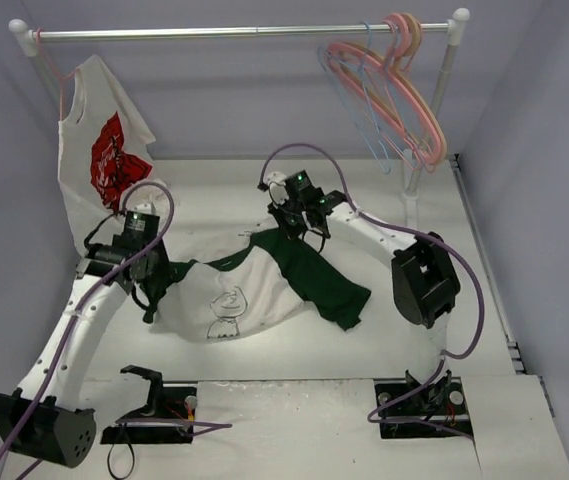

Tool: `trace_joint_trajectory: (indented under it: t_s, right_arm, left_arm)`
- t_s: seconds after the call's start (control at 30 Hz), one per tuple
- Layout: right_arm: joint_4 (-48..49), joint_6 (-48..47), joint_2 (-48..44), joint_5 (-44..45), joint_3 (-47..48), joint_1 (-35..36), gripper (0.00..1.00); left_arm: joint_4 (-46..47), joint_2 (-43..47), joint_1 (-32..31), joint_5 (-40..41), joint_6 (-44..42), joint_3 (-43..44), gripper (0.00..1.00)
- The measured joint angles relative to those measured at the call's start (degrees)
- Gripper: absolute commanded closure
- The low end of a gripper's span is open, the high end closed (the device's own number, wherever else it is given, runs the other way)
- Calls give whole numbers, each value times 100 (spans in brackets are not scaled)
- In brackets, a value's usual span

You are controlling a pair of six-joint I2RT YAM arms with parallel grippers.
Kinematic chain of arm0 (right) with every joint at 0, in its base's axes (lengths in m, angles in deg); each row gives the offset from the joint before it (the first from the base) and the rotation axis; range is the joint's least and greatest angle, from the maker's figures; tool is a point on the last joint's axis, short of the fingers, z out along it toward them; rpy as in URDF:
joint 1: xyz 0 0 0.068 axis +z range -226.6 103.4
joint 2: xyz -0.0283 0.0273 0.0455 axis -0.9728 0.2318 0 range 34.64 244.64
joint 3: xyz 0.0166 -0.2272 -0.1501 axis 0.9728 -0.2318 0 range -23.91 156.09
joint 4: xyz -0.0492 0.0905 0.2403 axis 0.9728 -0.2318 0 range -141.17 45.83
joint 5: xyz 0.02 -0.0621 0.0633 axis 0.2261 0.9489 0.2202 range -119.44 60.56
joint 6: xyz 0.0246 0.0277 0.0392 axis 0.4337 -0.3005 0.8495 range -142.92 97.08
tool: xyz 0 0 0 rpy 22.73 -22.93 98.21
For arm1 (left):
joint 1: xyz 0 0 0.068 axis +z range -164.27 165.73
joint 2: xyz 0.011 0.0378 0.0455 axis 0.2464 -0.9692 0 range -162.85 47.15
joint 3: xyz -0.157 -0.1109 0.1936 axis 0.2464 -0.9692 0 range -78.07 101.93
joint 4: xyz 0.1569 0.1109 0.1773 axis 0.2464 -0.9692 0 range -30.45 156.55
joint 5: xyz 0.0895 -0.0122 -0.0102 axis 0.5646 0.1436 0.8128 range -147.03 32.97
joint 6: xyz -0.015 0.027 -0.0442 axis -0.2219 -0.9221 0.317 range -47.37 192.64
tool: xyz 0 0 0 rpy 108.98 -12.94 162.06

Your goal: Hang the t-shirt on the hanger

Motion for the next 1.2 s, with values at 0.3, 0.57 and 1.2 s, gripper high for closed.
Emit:
trace_joint_trajectory:
  t_s: [0.3, 0.57, 1.2]
  right_arm:
    - [-151, -905, -1921, 1156, 1040, 13, 100]
    - [127, -525, -4439, 1515, -1353, 114, 77]
    - [-1641, 999, -4732, 1462, -597, 175, 50]
  left_arm:
    - [247, -833, 590, -146, -503, 2369, 100]
    - [839, 498, 610, -319, -546, 640, 65]
    - [-105, 887, 605, -1381, 579, -372, 43]
